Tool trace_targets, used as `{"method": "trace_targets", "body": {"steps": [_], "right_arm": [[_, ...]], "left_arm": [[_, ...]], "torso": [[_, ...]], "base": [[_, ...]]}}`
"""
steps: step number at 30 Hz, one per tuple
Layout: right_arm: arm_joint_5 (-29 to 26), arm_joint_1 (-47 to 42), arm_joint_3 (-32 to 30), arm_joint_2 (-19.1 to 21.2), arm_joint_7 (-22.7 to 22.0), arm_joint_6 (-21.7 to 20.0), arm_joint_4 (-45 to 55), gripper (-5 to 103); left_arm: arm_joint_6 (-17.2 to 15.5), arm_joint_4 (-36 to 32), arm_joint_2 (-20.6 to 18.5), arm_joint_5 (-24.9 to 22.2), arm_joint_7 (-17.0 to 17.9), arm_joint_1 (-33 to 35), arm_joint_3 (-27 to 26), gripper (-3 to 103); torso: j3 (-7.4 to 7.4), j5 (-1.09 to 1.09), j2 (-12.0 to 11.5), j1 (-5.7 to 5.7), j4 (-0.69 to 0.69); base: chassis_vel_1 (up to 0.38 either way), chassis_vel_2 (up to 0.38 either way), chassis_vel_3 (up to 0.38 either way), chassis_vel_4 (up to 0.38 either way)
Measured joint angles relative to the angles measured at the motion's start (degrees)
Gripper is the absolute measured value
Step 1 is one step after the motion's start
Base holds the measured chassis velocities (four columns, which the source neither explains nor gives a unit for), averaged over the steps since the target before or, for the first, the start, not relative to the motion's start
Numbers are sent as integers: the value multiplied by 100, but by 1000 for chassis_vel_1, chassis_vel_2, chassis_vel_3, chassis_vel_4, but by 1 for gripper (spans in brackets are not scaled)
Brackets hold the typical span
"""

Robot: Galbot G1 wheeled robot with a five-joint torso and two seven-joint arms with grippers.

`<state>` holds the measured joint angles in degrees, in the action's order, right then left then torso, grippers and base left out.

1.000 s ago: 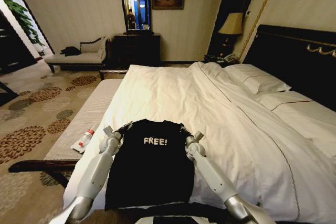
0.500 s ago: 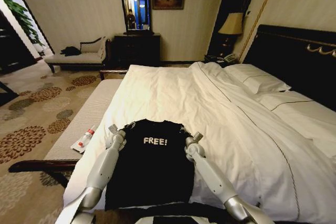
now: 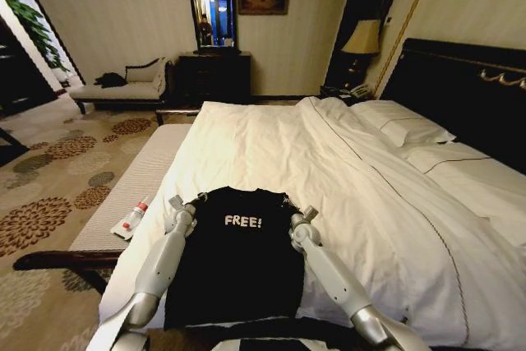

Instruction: Fold the clothes on the bed.

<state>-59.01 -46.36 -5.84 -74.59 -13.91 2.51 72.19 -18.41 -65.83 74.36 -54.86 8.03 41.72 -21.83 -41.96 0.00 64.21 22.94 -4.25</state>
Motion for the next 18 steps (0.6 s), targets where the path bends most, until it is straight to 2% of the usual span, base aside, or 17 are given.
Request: {"method": "trace_targets", "body": {"steps": [4,8,11,15,18], "right_arm": [[-7,14,13,34,-6,16,53,0],[-26,97,85,168,86,93,165,0],[-56,268,185,355,280,196,239,0],[-287,800,567,889,685,416,306,0],[-454,1101,789,1074,882,519,276,0]], "left_arm": [[7,-52,-58,-10,-14,0,5,2],[17,-177,-210,-79,-38,-64,25,2],[17,-327,-382,-239,-41,-171,33,2],[17,-569,-708,-530,-51,-443,108,2],[17,-593,-832,-626,-66,-627,186,2]], "torso": [[0,0,0,0,-1],[0,0,0,0,0],[0,0,0,0,0],[0,0,0,0,0],[0,0,0,0,-1]], "base": [[0,0,0,0],[0,0,0,0],[0,0,0,0],[0,0,0,0],[0,0,0,0]]}}
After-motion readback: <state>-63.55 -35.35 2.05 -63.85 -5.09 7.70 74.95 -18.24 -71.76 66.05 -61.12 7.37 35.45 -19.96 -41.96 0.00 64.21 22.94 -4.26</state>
